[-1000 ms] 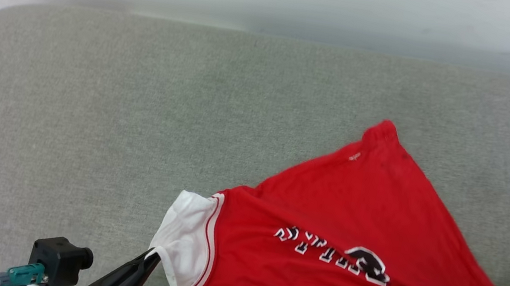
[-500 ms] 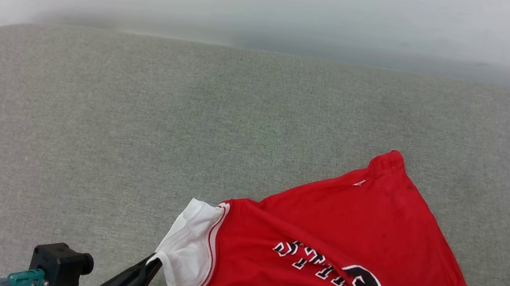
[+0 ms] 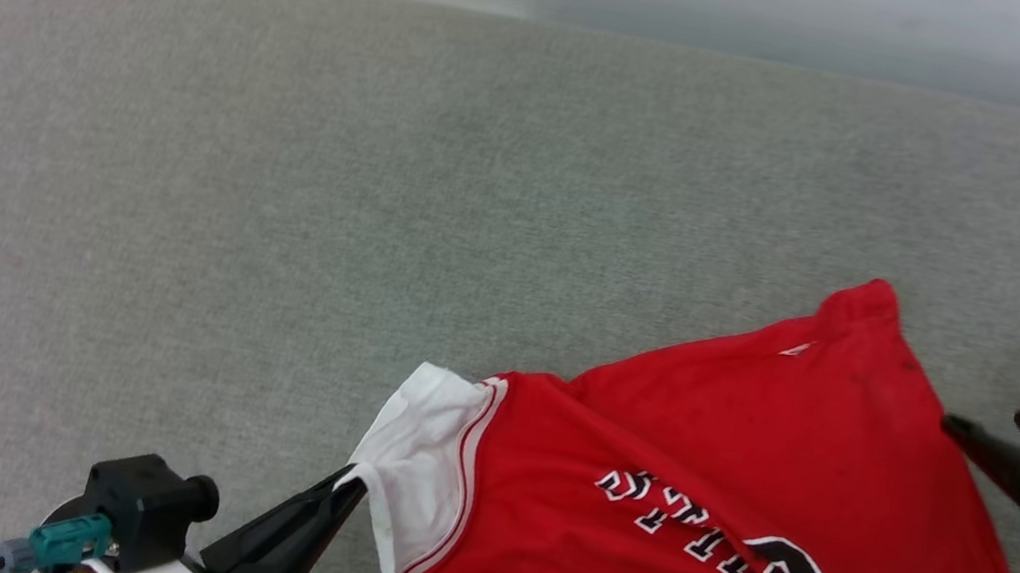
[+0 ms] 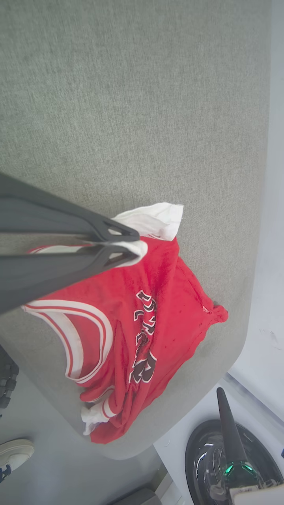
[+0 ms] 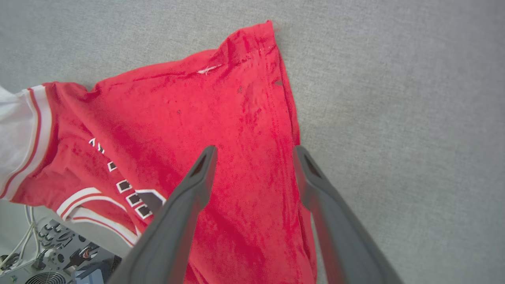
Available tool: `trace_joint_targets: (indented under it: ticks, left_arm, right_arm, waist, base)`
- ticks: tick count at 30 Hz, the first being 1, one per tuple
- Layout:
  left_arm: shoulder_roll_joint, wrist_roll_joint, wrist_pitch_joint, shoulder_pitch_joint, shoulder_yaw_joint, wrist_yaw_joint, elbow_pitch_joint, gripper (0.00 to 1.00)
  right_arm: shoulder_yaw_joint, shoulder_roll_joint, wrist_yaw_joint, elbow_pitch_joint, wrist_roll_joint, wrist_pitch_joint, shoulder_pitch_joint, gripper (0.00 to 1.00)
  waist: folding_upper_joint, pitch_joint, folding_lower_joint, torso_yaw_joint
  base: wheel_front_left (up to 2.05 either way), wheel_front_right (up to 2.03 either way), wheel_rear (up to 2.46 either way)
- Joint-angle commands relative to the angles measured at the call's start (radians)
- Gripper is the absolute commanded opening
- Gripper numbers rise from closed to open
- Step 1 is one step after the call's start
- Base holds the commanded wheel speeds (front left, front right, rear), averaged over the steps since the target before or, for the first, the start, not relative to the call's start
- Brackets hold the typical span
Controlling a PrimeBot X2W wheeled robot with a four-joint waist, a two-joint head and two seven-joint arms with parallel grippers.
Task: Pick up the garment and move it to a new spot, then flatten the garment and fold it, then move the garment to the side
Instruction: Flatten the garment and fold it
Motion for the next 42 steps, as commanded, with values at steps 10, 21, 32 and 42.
trace_joint_targets:
  ticks: [10, 21, 32, 42]
  left_arm:
    - [-0.038, 0.040, 0.004, -0.091, -0.038, -0.024, -0.024, 0.00]
    - [-0.064, 0.054, -0.007, -0.131, -0.060, -0.046, -0.004, 0.00]
    - [-0.072, 0.052, -0.010, -0.149, -0.063, -0.048, 0.012, 0.00]
    - [-0.057, 0.054, -0.039, -0.144, -0.027, -0.029, 0.009, 0.00]
  right_arm:
    - [0.083, 0.006, 0.000, 0.251, -0.160, -0.046, -0.237, 1.00]
    - [0.122, -0.022, 0.000, 0.438, -0.205, -0.134, -0.295, 1.00]
    - [0.204, -0.036, 0.000, 0.533, -0.192, -0.172, -0.291, 0.00]
    - [0.218, -0.064, 0.000, 0.554, -0.140, -0.327, -0.326, 0.00]
  waist:
    - [-0.0001, 0.157, -0.0001, 0.148]
    - [-0.0001, 0.217, -0.0001, 0.207]
    - [-0.0001, 0.214, -0.0001, 0.210]
    - [-0.0001, 0.123, -0.0001, 0.161]
  base:
    - [0.00, 0.00, 0.00]
    - [0.00, 0.00, 0.00]
    - [0.00, 0.00, 0.00]
    - [0.00, 0.00, 0.00]
